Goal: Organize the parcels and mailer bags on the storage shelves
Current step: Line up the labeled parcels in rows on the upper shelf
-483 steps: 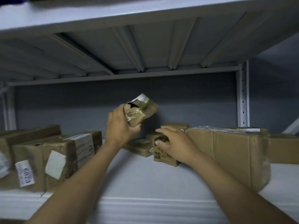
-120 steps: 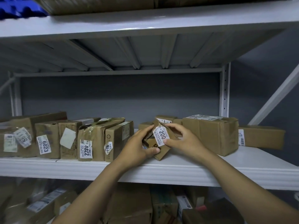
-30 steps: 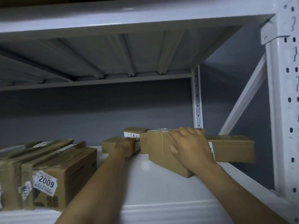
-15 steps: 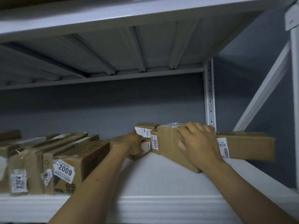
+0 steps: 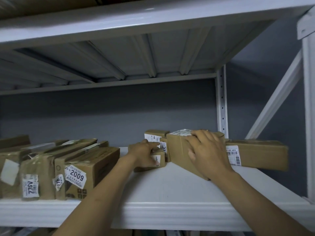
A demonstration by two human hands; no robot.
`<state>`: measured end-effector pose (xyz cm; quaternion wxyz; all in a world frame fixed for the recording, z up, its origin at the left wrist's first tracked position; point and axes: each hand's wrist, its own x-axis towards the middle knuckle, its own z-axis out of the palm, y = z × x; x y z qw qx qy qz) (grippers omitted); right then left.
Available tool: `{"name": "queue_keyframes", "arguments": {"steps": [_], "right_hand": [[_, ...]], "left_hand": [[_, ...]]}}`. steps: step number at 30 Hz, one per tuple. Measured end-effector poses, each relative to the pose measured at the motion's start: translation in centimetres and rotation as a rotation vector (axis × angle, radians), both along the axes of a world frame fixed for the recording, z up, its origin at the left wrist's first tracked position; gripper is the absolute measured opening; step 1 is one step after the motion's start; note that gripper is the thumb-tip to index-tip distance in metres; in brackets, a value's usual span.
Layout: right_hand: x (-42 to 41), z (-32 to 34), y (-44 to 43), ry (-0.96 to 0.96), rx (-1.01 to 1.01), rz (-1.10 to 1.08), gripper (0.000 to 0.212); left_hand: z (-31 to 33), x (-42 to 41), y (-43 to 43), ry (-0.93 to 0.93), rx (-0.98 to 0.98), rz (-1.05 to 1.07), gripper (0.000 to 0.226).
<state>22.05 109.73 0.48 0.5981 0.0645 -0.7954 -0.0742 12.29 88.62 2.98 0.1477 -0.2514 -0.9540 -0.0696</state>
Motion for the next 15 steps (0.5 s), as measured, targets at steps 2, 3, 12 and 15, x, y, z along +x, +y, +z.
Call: {"name": "queue_keyframes", "arguments": {"steps": [2,3,12,15], "right_hand": [[0.0,0.0,0.0,-0.006,-0.002,0.029,0.034],[0.0,-0.1,0.0,-0.01,-0.009,0.051,0.035],[2.2,0.0,-3.7,-0.275,-0.073,0.405,0.022],[2.8,-0.5,-5.4,-0.662,-0.364,0.392,0.02]], "left_hand": [[-0.2,0.9,0.0,0.031,-0.033,-0.053,0.064],[-0.4,1.3,0.0,0.04,-0.036,-0.08,0.06],[-1.8,5.3,-2.5,0.038,0.117,-0.177,0.077],[-2.1,6.8,-3.4,0.075,0.211,-0.194,0.065]]}}
